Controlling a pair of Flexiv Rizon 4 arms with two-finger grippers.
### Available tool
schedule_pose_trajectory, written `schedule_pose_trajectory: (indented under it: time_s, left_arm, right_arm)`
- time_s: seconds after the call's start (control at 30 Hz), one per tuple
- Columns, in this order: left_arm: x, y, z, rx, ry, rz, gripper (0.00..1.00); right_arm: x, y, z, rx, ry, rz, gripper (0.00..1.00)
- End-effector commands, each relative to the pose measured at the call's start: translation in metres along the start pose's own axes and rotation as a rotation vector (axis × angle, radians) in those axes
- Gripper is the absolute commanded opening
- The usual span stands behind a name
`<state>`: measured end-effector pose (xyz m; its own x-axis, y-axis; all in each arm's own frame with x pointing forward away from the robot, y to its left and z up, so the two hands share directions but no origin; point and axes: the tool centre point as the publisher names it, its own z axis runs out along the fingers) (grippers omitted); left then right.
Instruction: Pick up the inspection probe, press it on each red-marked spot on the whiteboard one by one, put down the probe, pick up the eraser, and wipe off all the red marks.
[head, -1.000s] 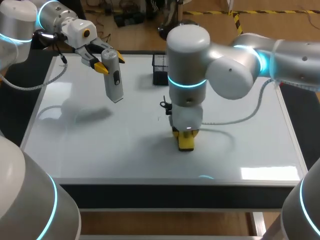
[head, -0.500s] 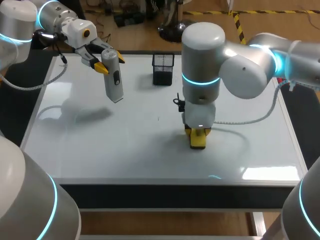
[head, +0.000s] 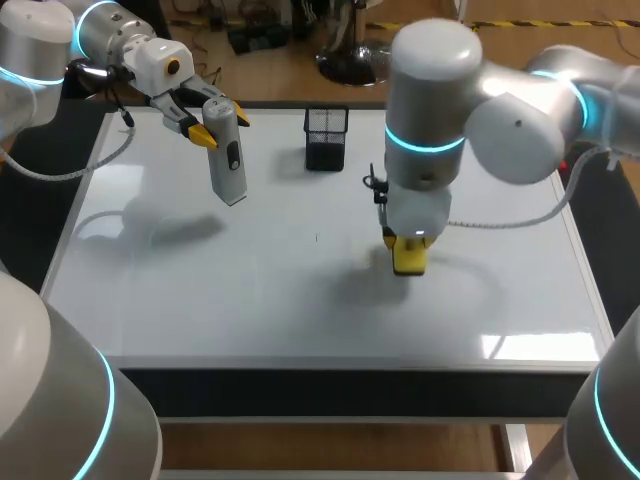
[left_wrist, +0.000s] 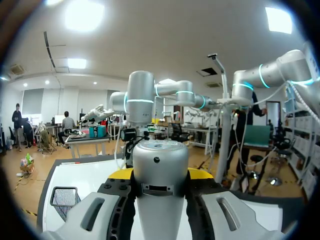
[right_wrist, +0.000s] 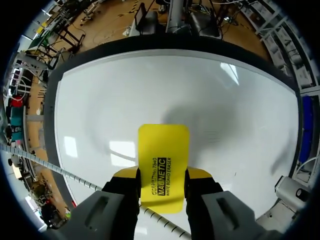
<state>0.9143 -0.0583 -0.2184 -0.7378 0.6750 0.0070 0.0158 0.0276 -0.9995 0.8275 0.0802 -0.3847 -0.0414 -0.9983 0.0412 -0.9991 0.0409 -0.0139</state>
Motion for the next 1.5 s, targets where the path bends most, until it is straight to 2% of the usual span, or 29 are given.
schedule_pose_trajectory:
  time_s: [0.03,0.7,0.77,0.97,1.17,1.5]
  left_arm:
    - [-0.002,-0.001,-0.002,0.001,0.007,-0.001,0.0]
    - [-0.002,-0.001,-0.002,0.001,0.007,-0.001,0.0]
    - [-0.002,-0.001,-0.002,0.001,0.007,-0.001,0.0]
    - [-0.002,-0.001,-0.002,0.001,0.007,-0.001,0.0]
    - [-0.002,-0.001,-0.002,0.001,0.007,-0.001,0.0]
    - [-0.002,-0.001,-0.002,0.001,0.007,-0.001,0.0]
  right_arm:
    - [0.012,0.003,-0.023,0.024,-0.019,0.005,0.0]
    - [0.011,0.001,-0.022,0.023,-0.019,0.006,0.0]
    - [0.007,-0.008,-0.018,0.019,-0.012,-0.006,0.0]
    - [0.0,-0.044,-0.02,0.008,-0.06,-0.019,0.0]
    - [-0.002,-0.091,-0.013,-0.007,-0.075,-0.01,0.0]
    - [-0.012,-0.154,-0.003,-0.014,-0.063,-0.017,0.0]
